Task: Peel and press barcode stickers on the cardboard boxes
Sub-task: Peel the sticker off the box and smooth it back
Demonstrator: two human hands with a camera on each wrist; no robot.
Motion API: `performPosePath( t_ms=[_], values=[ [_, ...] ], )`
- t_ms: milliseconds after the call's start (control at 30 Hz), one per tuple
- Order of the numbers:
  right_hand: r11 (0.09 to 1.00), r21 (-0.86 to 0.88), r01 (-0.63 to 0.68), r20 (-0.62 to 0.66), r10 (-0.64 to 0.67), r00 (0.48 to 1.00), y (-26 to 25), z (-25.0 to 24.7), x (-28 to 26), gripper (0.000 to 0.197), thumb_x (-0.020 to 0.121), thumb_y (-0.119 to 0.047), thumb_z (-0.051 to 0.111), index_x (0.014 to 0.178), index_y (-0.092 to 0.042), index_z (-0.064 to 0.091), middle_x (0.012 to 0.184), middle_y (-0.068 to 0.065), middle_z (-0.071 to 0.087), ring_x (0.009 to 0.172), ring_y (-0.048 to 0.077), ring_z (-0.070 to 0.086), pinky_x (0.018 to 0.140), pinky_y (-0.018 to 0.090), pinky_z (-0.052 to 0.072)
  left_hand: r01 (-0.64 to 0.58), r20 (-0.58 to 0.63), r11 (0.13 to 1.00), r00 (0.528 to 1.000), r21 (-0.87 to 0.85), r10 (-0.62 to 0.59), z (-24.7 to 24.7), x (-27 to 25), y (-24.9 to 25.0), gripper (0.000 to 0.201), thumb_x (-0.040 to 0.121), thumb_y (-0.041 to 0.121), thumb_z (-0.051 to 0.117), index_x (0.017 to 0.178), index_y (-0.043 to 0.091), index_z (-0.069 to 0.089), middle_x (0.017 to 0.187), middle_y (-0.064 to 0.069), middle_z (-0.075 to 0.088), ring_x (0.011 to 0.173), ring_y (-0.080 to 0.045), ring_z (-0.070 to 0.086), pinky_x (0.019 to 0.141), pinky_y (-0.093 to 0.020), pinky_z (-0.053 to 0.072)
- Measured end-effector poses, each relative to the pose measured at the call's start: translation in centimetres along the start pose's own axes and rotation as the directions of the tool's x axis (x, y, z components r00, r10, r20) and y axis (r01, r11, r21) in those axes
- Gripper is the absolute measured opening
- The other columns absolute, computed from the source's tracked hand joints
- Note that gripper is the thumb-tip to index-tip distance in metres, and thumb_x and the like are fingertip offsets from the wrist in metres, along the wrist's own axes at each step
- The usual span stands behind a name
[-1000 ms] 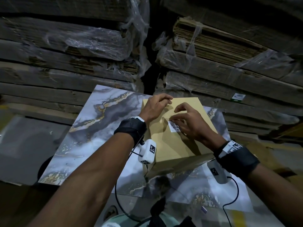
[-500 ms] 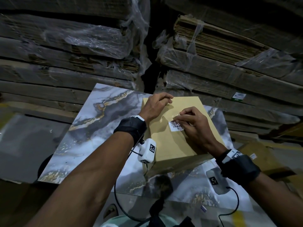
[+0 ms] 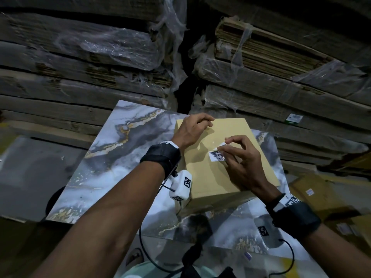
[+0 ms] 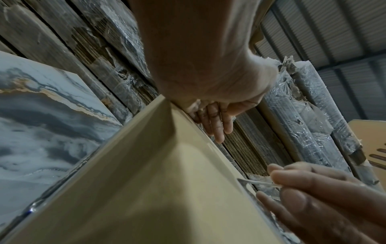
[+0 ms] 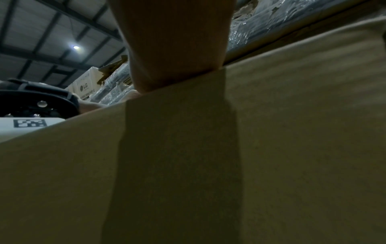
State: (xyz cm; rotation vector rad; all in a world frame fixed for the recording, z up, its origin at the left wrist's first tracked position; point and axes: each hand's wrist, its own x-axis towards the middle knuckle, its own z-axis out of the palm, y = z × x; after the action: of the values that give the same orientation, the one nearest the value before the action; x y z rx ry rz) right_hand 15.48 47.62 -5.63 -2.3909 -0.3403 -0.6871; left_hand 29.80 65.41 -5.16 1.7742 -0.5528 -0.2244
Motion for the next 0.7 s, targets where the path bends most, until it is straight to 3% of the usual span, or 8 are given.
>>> performPosePath(
  t_ms=[100,133,233,333,400,467,600,700],
  values=[
    [0.996,-0.034,0.077,-0.017,-0.077,0.997,-0.3,0.1,-0.4,0.016,0.089,0.002,0.073,0.103,-0.005,0.079,0.118,0.014,0.062,0.123,0.002,0.056,0.100,0.021,0.048,-0.010,0.002,1.000,1.000,-0.004,0.010,0.0,0.0,0.0,0.049,0.080,0.034,0.044,0.116,0.016,0.072,0.101,0.005,0.076,0.100,-0.008,0.064,0.078,-0.011,0.043],
    [0.995,-0.036,0.092,-0.010,-0.092,0.996,-0.3,0.2,-0.5,0.016,0.090,0.001,0.073,0.104,-0.003,0.078,0.120,0.016,0.061,0.125,0.002,0.054,0.104,0.025,0.049,-0.014,0.002,1.000,1.000,-0.004,0.014,0.0,-0.1,0.0,0.049,0.080,0.034,0.044,0.116,0.015,0.072,0.102,0.005,0.076,0.100,-0.008,0.064,0.078,-0.010,0.043],
    [0.991,-0.055,0.124,0.016,-0.124,0.992,-0.5,0.3,-0.6,0.015,0.092,0.001,0.072,0.105,-0.001,0.077,0.127,0.018,0.057,0.127,0.021,0.057,0.107,0.041,0.051,-0.024,-0.001,1.000,1.000,-0.007,0.024,0.1,-0.1,0.0,0.049,0.080,0.033,0.044,0.115,0.014,0.073,0.102,0.003,0.076,0.099,-0.008,0.064,0.075,-0.007,0.042],
    [0.994,-0.068,0.091,0.024,-0.089,0.996,-1.0,0.3,-0.4,0.015,0.091,0.002,0.070,0.105,-0.002,0.073,0.138,0.018,0.046,0.126,0.024,0.055,0.106,0.037,0.050,-0.022,0.003,1.000,1.000,-0.007,0.022,0.1,0.0,-0.1,0.048,0.081,0.033,0.044,0.115,0.016,0.073,0.101,0.004,0.075,0.097,-0.006,0.064,0.074,-0.008,0.042],
    [0.998,-0.046,0.044,0.080,-0.041,0.996,-1.3,0.3,-0.3,0.028,0.090,0.004,0.065,0.116,-0.006,0.065,0.146,0.014,0.037,0.128,0.023,0.054,0.106,0.036,0.049,-0.020,0.010,1.000,1.000,-0.010,0.020,0.2,0.0,-0.2,0.047,0.081,0.033,0.044,0.115,0.017,0.072,0.101,0.004,0.075,0.091,-0.002,0.063,0.072,-0.009,0.041],
    [0.999,0.044,0.021,0.124,-0.026,0.992,-1.5,0.5,0.0,0.054,0.085,0.009,0.061,0.135,-0.009,0.052,0.149,0.010,0.034,0.128,0.023,0.054,0.105,0.041,0.049,-0.020,0.012,1.000,1.000,-0.014,0.020,0.2,0.0,-0.2,0.047,0.080,0.034,0.045,0.115,0.017,0.072,0.100,0.005,0.075,0.086,0.001,0.061,0.069,-0.009,0.041],
    [0.985,0.080,-0.155,0.192,0.138,0.972,-1.2,-0.1,0.6,0.081,0.085,0.002,0.062,0.155,-0.024,0.031,0.138,0.006,0.050,0.127,0.016,0.054,0.107,0.043,0.047,-0.026,0.012,1.000,1.000,0.001,0.026,0.1,-0.1,-0.2,0.048,0.080,0.034,0.044,0.115,0.017,0.072,0.101,0.004,0.075,0.087,0.002,0.061,0.069,-0.007,0.040],
    [0.970,0.068,-0.234,0.265,0.209,0.942,-0.7,-0.4,0.8,0.083,0.085,-0.008,0.065,0.156,-0.031,0.029,0.127,-0.002,0.063,0.121,0.016,0.059,0.104,0.040,0.048,-0.027,0.015,1.000,1.000,-0.004,0.027,0.2,0.0,-0.2,0.048,0.080,0.033,0.045,0.115,0.016,0.073,0.102,0.003,0.075,0.083,0.007,0.060,0.071,-0.008,0.041]
  ],
)
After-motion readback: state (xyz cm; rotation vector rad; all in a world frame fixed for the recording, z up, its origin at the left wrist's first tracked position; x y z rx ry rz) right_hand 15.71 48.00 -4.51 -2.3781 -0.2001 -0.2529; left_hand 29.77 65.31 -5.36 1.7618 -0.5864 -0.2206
